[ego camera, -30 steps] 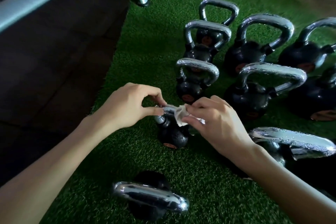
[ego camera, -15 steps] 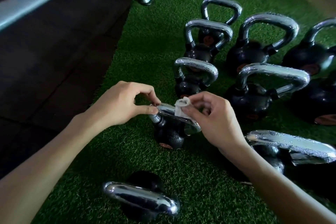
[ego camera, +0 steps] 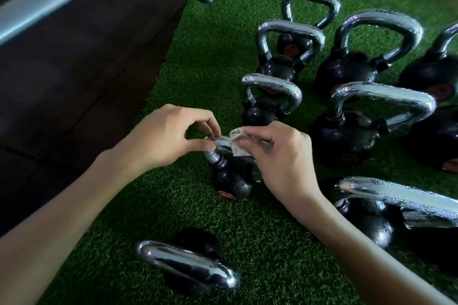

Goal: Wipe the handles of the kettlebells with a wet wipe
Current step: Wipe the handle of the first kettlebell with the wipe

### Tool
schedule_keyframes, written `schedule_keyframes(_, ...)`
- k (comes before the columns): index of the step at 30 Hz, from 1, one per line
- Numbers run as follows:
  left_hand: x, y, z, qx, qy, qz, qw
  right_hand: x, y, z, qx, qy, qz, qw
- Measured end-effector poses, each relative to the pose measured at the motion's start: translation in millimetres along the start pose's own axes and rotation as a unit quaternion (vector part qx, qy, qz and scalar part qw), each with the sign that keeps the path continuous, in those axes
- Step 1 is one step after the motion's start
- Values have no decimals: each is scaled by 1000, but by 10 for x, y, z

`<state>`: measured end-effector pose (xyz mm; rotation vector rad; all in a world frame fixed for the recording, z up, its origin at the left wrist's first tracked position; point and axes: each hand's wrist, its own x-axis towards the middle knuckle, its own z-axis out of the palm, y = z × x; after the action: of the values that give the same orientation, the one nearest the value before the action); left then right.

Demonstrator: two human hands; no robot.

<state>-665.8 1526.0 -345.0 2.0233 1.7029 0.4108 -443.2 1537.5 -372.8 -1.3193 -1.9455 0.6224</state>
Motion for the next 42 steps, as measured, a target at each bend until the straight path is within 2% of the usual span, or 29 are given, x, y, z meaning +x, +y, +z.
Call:
schedule_keyframes(2,-30,32,6,68,14,15,997,-5,-3,9,-52,8,-48,997)
schedule_keyframes(4,-68,47,31,118,32,36,992,-52,102,-61,-88,17,-57,994)
schedule_keyframes(13,-103,0,114,158,103,75,979,-188,174,-52,-98,29,-97,990)
schedule_keyframes(18,-114,-86,135,181,113,119,970,-421,290,-181,-99,58,-59,992)
schedule_keyframes(22,-108,-170,142,202,110,122,965,-321,248,-111,-75,75,-70,992)
schedule_keyframes(24,-97,-240,133,200,107,112,967,-371,268,-63,-43,92,-13,995)
schedule_keyframes(28,-89,-343,135,161,109,100,976,-629,396,90,51,67,178,980)
schedule_keyframes(32,-83,-343,163,133,113,87,981,-615,379,179,206,132,283,927)
schedule_keyframes(35,-103,-343,172,107,111,83,985,-580,387,271,297,124,360,876)
schedule_keyframes(38,-124,-292,186,98,107,87,986,-523,433,297,320,95,397,855)
schedule_keyframes(42,-151,-195,213,100,108,76,986,-499,409,149,389,109,410,818)
